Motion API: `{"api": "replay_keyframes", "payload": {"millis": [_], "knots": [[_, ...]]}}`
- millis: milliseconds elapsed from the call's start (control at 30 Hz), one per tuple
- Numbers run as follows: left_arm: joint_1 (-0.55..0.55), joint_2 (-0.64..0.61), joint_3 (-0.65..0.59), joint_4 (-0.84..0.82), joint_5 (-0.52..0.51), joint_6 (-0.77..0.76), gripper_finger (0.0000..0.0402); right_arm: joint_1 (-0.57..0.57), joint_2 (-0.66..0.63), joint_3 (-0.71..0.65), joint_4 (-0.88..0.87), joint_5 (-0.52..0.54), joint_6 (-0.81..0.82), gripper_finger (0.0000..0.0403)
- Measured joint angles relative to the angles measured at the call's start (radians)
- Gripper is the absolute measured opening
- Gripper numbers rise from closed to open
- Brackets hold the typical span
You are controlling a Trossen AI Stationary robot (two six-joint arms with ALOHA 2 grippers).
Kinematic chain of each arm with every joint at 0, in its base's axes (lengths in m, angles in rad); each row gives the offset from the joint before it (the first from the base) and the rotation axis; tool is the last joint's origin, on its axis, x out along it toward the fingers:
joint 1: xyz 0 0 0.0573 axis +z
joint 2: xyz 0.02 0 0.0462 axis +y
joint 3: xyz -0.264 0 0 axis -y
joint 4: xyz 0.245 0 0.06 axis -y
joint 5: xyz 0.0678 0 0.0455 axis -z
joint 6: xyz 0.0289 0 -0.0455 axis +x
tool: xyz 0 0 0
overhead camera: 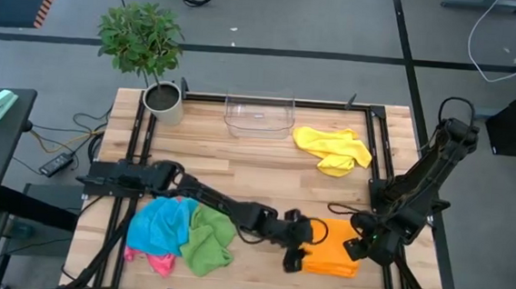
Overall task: Fold microfiber towels
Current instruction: Stack the orange towel on the bottom orange towel
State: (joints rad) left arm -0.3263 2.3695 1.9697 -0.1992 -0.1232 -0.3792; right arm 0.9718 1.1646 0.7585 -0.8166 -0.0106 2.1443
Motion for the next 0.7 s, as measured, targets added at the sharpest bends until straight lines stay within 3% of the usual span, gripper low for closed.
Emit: {"api": "replay_keyframes", "payload": {"millis": [67,167,367,533,700], "knots": [[0.003,-0.001,0.002,0.025,-0.081,0.027,0.0169,0.0,-0.001,0.032,-0.082,0.029,0.001,0.0189],[0.015,0.006,0.001,0.01,-0.069,0.021,0.0141,-0.01,-0.005,0.053,-0.152,0.115,-0.015,0.016],[0.008,0.078,-0.001,0.014,0.05,-0.057,0.0064,-0.061,-0.003,-0.036,-0.077,0.201,-0.088,0.0018],[-0.015,0.092,0.0,0.006,0.061,-0.062,0.0009,-0.104,-0.006,-0.122,0.007,0.205,-0.112,0.0008],[-0.023,0.092,0.001,-0.025,0.061,-0.063,0.0024,-0.122,-0.004,-0.175,0.077,0.197,-0.113,0.0005]]}}
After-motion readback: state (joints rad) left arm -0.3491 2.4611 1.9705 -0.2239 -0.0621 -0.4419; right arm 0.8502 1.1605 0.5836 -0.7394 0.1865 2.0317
